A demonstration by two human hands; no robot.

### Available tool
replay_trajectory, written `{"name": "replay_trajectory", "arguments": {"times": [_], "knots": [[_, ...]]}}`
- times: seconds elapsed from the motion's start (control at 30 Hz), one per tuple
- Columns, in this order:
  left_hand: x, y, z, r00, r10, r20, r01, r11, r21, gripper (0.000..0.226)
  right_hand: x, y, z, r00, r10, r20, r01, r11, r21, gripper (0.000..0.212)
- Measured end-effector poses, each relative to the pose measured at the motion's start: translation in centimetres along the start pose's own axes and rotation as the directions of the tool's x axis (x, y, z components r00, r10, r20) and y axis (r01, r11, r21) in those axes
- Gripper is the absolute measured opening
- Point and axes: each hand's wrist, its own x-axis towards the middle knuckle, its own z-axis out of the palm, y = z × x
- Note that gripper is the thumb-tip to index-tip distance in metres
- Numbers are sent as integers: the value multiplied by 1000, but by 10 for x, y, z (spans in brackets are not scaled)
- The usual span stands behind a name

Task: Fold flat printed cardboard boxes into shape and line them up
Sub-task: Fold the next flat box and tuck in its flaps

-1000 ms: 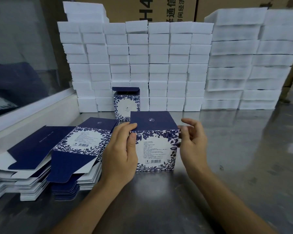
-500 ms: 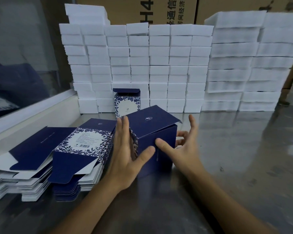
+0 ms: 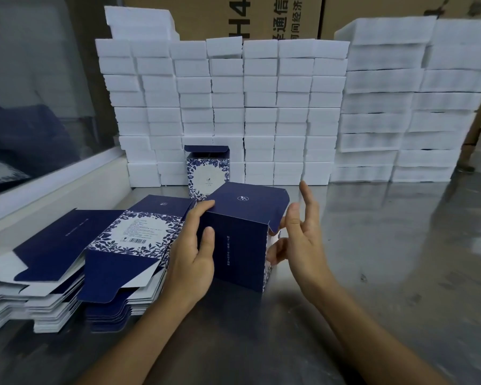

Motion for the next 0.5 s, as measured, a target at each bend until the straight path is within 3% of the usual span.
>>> {"name": "replay_trajectory", "arguments": {"times": [0.13, 0.3, 0.4, 0.5], "knots": [[-1, 7, -1, 1000, 14, 15, -12, 991, -131, 32, 0, -5, -2, 999, 40, -1, -40, 999, 30, 49], [-1, 15, -1, 998, 15, 63, 2, 967, -256, 58, -2, -3, -1, 999, -51, -4, 51, 999, 2, 73], [-2, 15, -2, 997, 35, 67, -16, 964, -266, 68, 1, -2, -5, 975, -198, -97, 173, 959, -223, 75], [-4, 13, -1, 995, 28, 97, -5, 973, -232, 76, 4, -6, -12, 957, -271, -101, 213, 898, -385, 67]]}}
